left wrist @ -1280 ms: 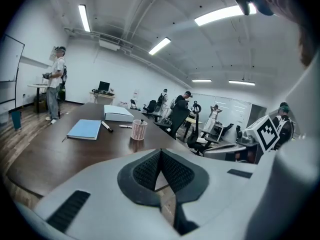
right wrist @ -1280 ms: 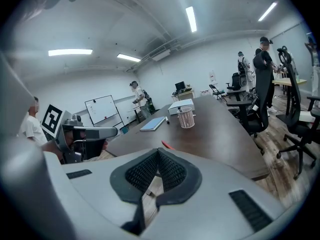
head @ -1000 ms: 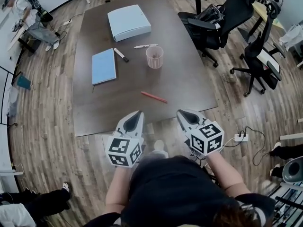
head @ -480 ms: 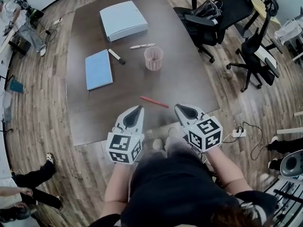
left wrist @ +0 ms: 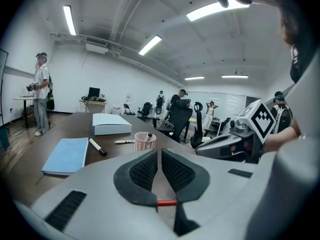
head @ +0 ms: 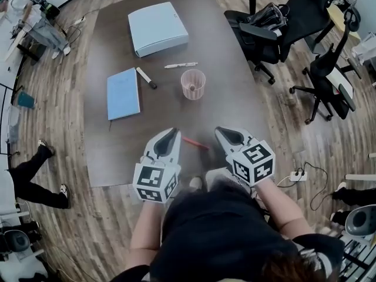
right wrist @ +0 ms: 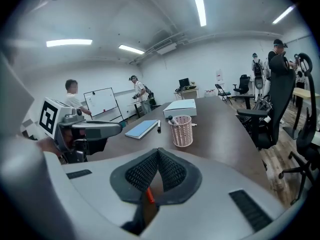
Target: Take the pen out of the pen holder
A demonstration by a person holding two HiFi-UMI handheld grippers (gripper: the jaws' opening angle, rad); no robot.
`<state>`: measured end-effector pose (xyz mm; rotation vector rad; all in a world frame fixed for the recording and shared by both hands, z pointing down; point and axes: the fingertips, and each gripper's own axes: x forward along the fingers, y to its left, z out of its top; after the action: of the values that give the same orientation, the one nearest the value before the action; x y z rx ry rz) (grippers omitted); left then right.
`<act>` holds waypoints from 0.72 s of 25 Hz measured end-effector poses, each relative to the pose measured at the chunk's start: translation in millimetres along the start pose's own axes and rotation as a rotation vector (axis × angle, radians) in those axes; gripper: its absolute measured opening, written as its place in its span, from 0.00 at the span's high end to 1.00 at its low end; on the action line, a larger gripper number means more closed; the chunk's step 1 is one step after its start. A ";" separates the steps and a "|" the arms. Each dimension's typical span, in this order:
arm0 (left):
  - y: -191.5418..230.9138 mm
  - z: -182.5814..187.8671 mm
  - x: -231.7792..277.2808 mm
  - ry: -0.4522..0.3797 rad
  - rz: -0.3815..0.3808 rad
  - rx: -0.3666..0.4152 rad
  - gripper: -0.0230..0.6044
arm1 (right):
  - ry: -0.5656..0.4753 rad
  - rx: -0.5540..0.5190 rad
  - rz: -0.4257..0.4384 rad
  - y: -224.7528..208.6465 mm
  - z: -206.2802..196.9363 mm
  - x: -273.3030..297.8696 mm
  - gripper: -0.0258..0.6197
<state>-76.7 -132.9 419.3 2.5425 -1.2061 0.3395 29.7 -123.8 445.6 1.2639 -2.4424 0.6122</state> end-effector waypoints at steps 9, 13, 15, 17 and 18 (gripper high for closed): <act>10.4 22.8 61.9 0.015 0.049 0.015 0.74 | 0.031 -0.015 0.080 -44.7 21.2 30.1 0.93; 11.8 28.5 86.0 0.029 0.066 0.025 0.71 | 0.043 -0.011 0.103 -63.6 26.5 39.2 0.93; 13.2 30.3 95.8 0.037 0.075 0.031 0.70 | 0.050 -0.006 0.112 -70.8 26.9 42.7 0.93; 14.2 32.4 104.9 0.045 0.085 0.039 0.69 | 0.056 -0.001 0.119 -78.1 27.3 45.7 0.93; 14.9 33.5 109.6 0.050 0.089 0.046 0.69 | 0.058 0.002 0.122 -81.8 27.5 47.3 0.93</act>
<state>-17.8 -232.0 428.0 2.5079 -1.3103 0.4532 68.7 -212.6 462.4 1.0882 -2.4849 0.6734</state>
